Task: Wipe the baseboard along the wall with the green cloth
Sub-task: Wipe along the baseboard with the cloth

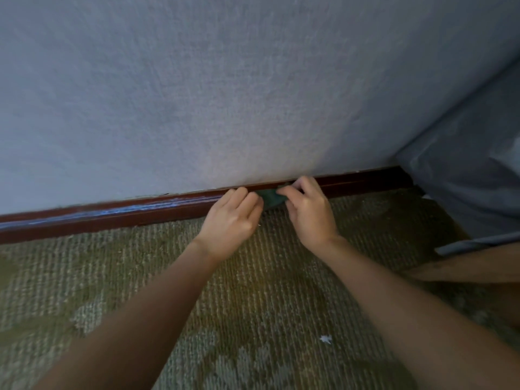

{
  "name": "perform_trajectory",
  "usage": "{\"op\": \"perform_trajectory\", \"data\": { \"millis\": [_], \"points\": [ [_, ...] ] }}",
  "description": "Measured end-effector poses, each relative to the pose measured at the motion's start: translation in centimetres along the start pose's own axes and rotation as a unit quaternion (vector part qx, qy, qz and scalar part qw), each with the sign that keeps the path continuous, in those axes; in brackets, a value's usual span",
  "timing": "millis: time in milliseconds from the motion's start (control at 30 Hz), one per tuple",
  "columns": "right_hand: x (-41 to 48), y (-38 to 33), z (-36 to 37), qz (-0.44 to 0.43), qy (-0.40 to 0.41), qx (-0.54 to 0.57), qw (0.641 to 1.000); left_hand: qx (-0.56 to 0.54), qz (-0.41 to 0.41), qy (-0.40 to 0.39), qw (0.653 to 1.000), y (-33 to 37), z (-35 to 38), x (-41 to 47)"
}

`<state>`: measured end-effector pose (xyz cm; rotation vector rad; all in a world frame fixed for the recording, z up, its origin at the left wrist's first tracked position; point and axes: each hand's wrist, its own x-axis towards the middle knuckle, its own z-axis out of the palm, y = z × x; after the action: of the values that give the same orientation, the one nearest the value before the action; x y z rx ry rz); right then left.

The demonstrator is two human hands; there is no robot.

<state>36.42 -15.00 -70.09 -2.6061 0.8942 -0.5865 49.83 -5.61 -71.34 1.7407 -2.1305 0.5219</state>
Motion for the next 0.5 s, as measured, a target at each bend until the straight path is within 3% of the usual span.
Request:
{"op": "perform_trajectory", "data": {
  "millis": [267, 500],
  "points": [
    [-0.3, 0.5, -0.2, 0.04, 0.029, -0.023, 0.999, -0.003, 0.019, -0.01, 1.0, 0.5, 0.5, 1.1],
    [0.0, -2.2, 1.5, 0.019, 0.03, 0.001, 0.999, 0.006, 0.026, -0.032, 0.999, -1.5, -0.9, -1.1]
  ]
}}
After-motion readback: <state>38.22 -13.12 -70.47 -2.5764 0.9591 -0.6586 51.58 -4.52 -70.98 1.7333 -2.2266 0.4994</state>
